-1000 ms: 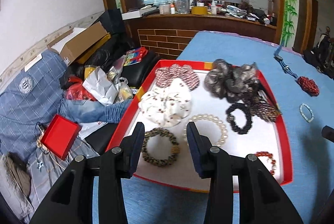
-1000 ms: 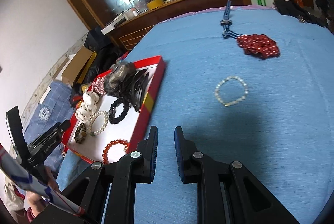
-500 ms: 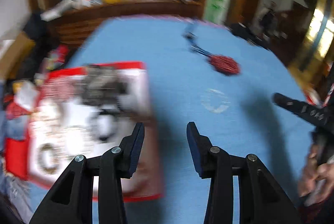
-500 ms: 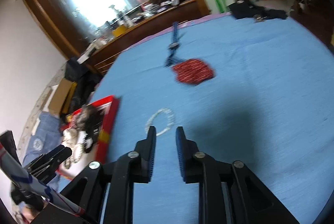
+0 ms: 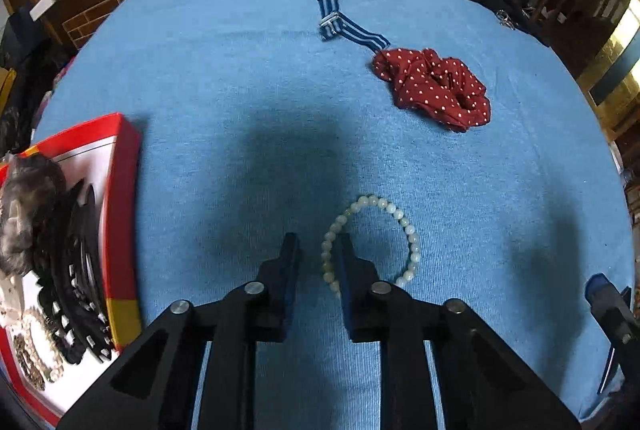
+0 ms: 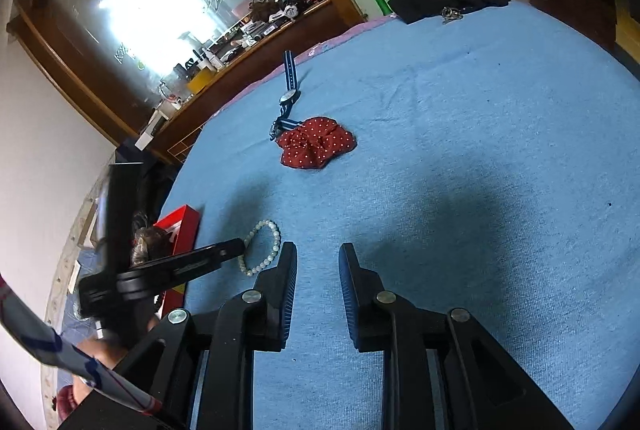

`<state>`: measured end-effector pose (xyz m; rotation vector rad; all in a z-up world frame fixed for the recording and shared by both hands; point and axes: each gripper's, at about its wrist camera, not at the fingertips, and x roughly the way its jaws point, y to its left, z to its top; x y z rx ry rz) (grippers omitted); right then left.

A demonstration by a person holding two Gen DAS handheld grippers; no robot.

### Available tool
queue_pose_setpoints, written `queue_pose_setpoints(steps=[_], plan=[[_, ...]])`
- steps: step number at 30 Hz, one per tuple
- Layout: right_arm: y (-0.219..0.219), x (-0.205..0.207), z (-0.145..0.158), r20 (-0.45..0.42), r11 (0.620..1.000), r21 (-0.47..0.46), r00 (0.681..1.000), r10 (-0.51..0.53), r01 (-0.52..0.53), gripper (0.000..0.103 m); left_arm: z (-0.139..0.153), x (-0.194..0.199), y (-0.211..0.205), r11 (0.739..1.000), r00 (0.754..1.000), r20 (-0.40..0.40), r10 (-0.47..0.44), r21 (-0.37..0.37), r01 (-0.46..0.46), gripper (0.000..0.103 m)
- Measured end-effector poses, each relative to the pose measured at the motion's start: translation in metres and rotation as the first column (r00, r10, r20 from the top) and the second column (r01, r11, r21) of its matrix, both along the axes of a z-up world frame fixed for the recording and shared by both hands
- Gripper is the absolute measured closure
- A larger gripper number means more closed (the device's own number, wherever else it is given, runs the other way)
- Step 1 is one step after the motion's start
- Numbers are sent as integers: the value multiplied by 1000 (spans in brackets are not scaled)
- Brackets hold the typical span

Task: Organize jewelry
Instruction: 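Grasp the white bead bracelet with the left tool while the right tool grasps the red polka-dot scrunchie, then carry the white bracelet and red scrunchie into the red box and release both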

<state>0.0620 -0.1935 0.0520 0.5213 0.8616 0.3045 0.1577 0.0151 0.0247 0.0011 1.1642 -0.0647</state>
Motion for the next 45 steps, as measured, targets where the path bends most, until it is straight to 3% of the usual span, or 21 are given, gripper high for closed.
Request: queue_pose_setpoints(steps=[2,6,9,12,15,19,25,27,28,37,45], plan=[[0,0,1,3,1000,2,1000,1,-1,80,-2,1,-4,1000,1000,-2,-17,-10,17,98],[2,1,1,5,1000,-13,1000,-5,5,80,-5,-5,-7,999,998,47,-38,1,38,98],[3,5,-2,-7,999,-36,1000,-3,3,80,3,-24,5,994,994,99,-53,-90,62,98],[6,18,-5,-47,1000,-27,999,7,-8,75,22,-39,15,990,981,183,-71,-105,91,98],[14,47,1,-74,999,-42,997,12,-15,70,39,-48,27,982,966,248,-75,-151,115,98],[30,105,3,-100,995,-98,995,-10,0,67,43,-52,33,978,962,260,-81,-164,127,98],[48,169,-27,-172,984,-177,984,-45,14,66,48,-55,34,973,959,268,-90,-180,141,98],[54,174,-34,-182,982,-186,983,-26,-9,83,46,-56,33,972,961,260,-98,-181,148,98],[57,172,-34,-182,979,-205,983,-24,-14,97,45,-57,33,972,960,260,-102,-180,152,98],[57,84,36,18,988,-150,999,36,-33,97,67,-71,29,961,944,313,-107,-211,179,98],[70,22,77,111,987,-129,987,112,-97,97,107,-119,56,964,916,395,-61,-214,156,98]])
